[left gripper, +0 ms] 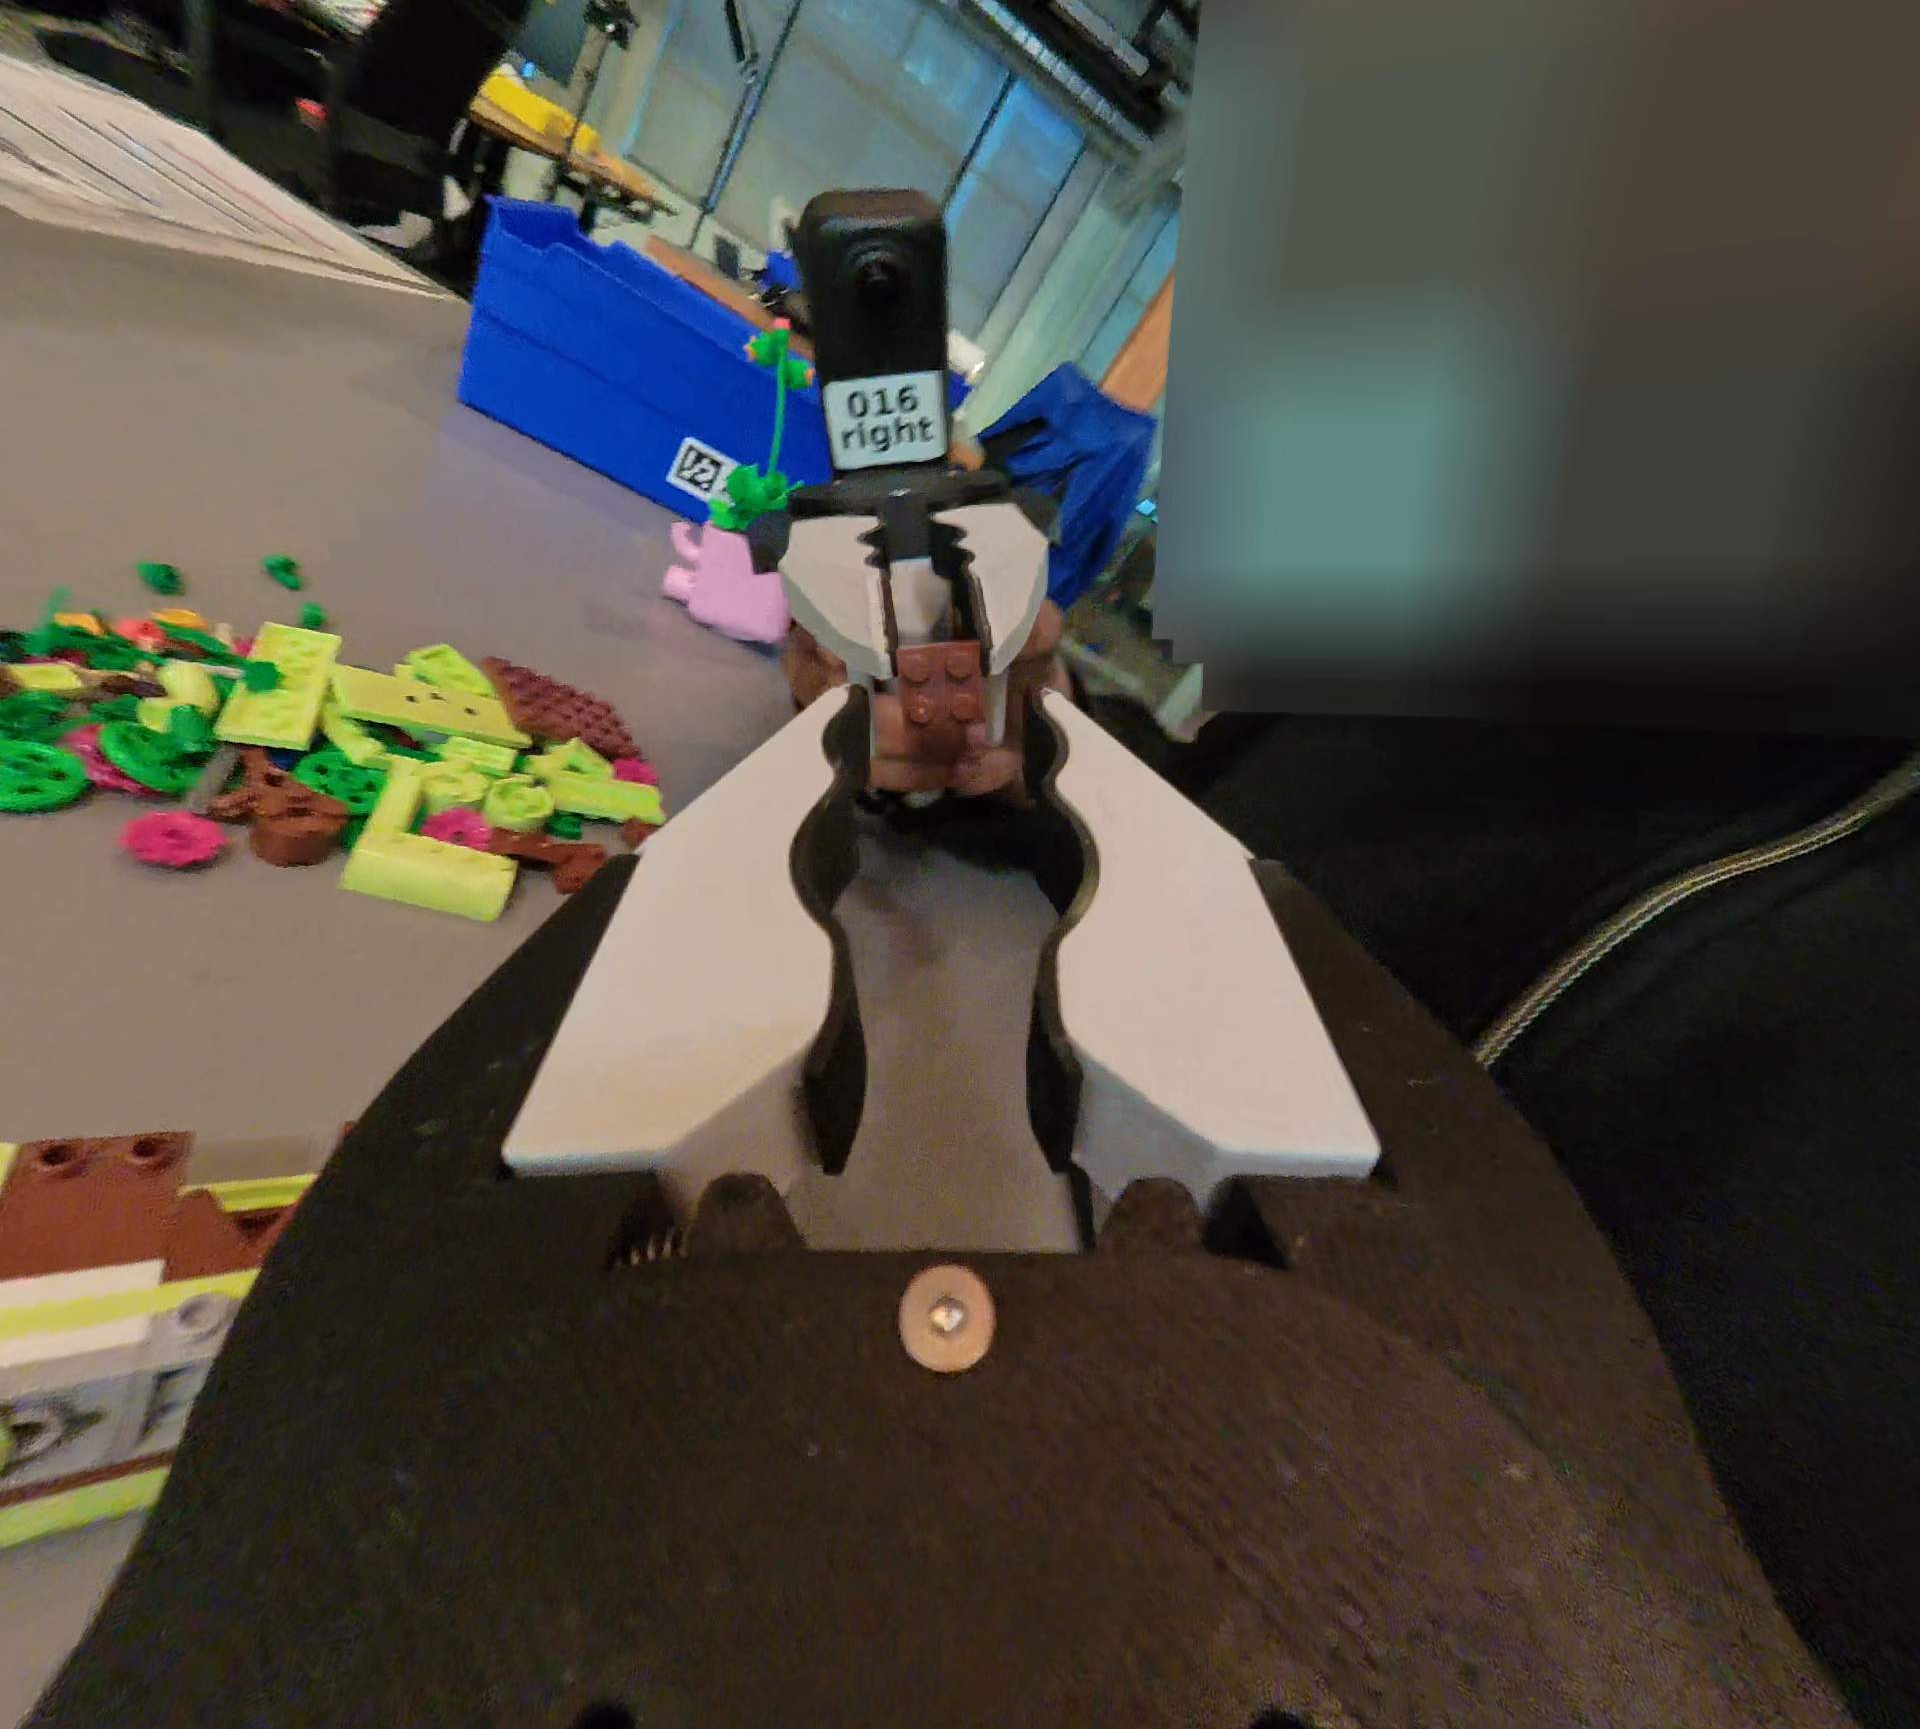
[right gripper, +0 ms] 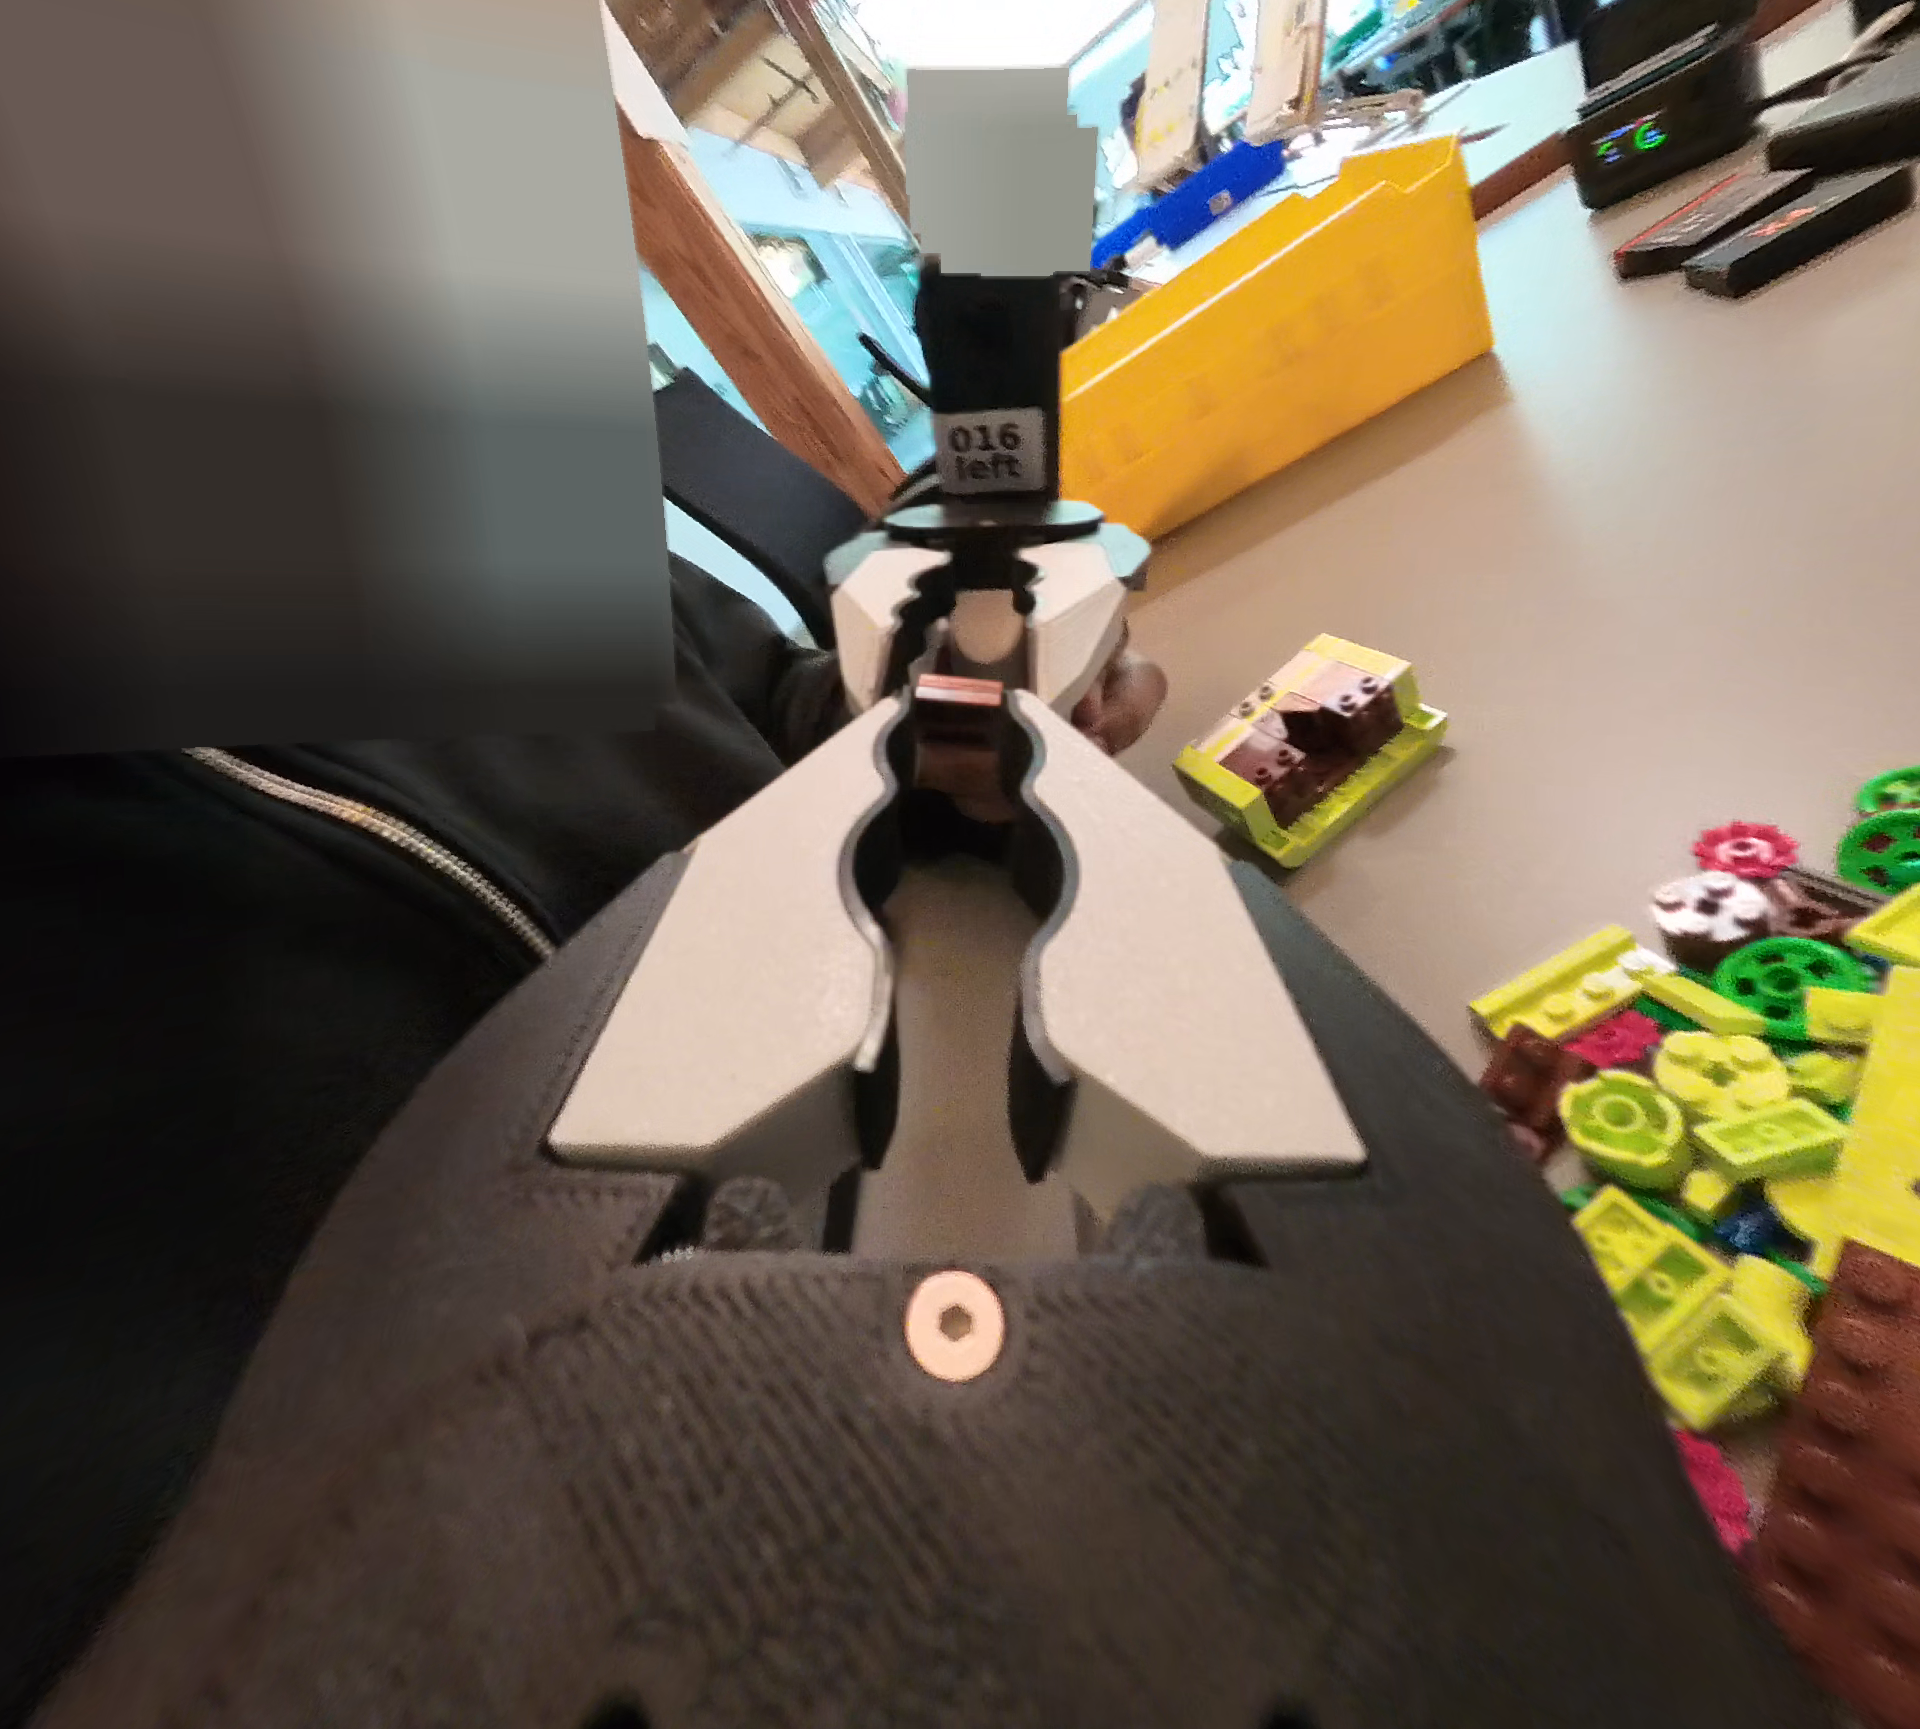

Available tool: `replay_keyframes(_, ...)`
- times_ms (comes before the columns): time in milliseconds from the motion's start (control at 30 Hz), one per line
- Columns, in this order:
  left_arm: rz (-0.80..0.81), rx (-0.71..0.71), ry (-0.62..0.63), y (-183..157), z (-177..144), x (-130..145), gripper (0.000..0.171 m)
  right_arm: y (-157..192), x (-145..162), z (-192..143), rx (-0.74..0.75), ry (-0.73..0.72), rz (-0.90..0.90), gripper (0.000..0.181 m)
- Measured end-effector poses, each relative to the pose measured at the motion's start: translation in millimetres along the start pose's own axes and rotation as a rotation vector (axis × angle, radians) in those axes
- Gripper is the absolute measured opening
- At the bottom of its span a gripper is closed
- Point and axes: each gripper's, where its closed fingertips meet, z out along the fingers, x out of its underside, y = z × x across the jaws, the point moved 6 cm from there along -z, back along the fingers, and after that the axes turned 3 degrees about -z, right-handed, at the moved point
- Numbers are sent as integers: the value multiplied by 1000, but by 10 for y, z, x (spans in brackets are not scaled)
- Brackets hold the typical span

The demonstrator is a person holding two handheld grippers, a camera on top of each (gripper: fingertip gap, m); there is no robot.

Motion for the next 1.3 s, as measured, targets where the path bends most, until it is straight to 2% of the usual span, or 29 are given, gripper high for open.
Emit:
replay_keyframes(67,77,-45,45,-23,36,36,24,11,17,28,34,31,-42,13)
replay_keyframes(133,124,-100,90,-11,63,66,12,13,39,51,61,60,-77,13)
replay_keyframes(167,139,-116,104,-7,64,72,12,10,46,53,77,72,-96,13)
replay_keyframes(433,135,-113,187,-3,84,147,12,44,103,62,109,175,-211,13)
replay_keyframes(633,30,-8,182,-43,100,169,12,103,110,66,43,173,-219,13)
replay_keyframes(833,78,22,160,-126,102,125,12,143,75,62,-22,124,-174,13)
replay_keyframes(967,-74,141,118,-159,92,96,12,170,61,43,-132,83,-65,13)
replay_keyframes(1133,-159,183,52,-108,13,8,12,138,16,-18,-184,27,19,13)
replay_keyframes(1200,-89,120,66,-83,10,7,12,75,-1,-49,-93,36,-24,13)
replay_keyframes(1300,92,-40,126,-40,19,29,12,-186,10,-184,271,138,-158,14)
